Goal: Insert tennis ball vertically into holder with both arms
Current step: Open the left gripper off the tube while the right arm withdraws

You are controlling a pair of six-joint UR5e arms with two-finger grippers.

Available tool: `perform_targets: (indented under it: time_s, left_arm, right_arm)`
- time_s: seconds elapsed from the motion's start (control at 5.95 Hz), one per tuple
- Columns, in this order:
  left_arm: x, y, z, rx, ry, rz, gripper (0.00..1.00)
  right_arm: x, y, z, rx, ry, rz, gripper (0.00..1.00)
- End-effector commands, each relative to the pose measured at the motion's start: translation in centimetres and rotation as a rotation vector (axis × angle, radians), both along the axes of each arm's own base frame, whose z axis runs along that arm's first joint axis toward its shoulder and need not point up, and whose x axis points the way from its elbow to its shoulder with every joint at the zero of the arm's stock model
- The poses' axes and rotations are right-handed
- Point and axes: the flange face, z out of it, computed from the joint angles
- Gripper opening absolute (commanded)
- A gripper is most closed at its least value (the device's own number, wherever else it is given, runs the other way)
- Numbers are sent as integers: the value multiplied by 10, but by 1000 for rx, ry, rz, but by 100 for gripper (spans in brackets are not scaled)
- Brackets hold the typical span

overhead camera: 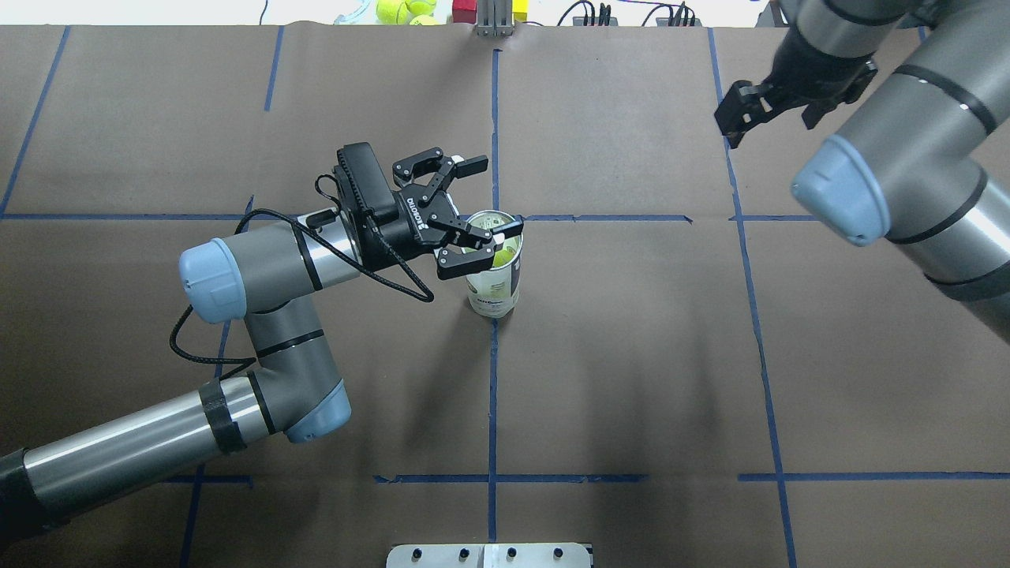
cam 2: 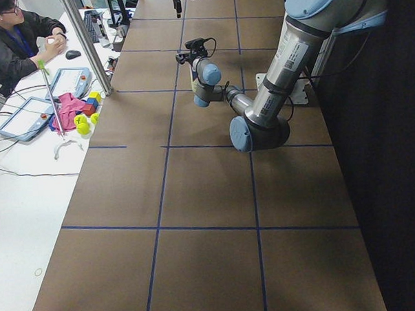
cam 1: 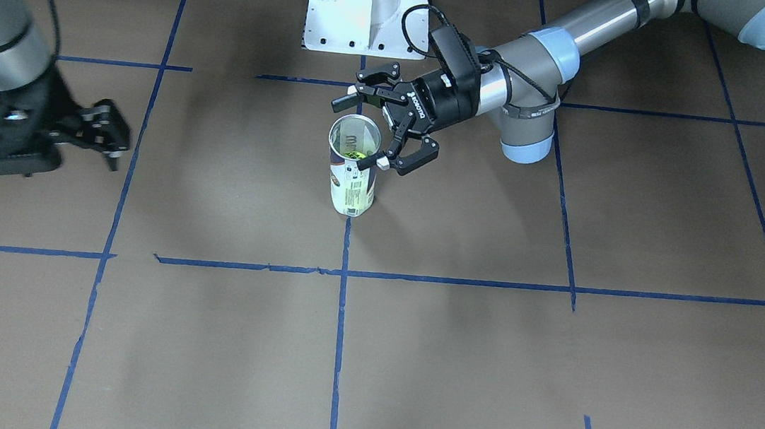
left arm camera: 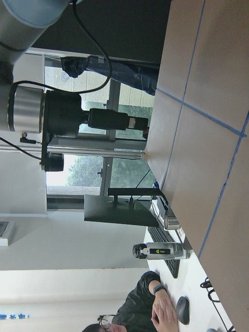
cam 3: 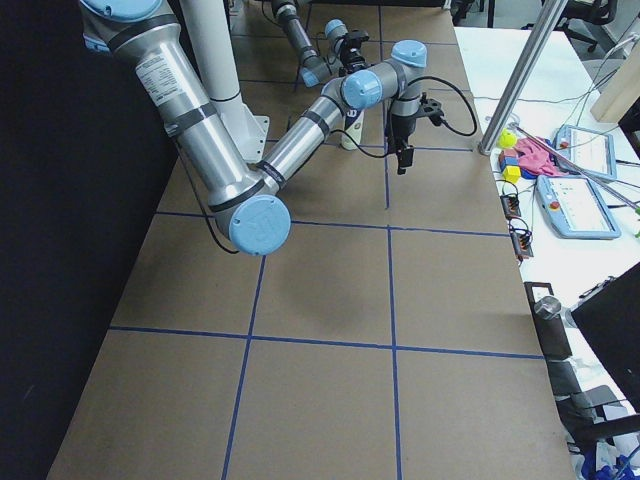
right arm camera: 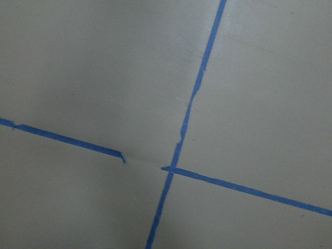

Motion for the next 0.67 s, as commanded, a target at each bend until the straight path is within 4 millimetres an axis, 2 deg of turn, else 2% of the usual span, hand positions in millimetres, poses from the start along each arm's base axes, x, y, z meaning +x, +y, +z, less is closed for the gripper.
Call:
perform_targets:
  time_s: [0.0,0.17,0.34,0.5]
  left_arm:
    - [-32,-45,11,-63,-88,-81,99]
    - [-45,-68,23,-116,-154,-120,99]
    - [-61,-85,39,-170,-221,-152,100]
    - [-81,-98,52,-248,-325,-170,100]
  right_arm:
    - [80,8,83,54,-21,-56,100]
    - [130,19,122,68,-31,-90,100]
    - [170,32,159,87,-25,-126,100]
    - [200,50,192,83,-16,-141,100]
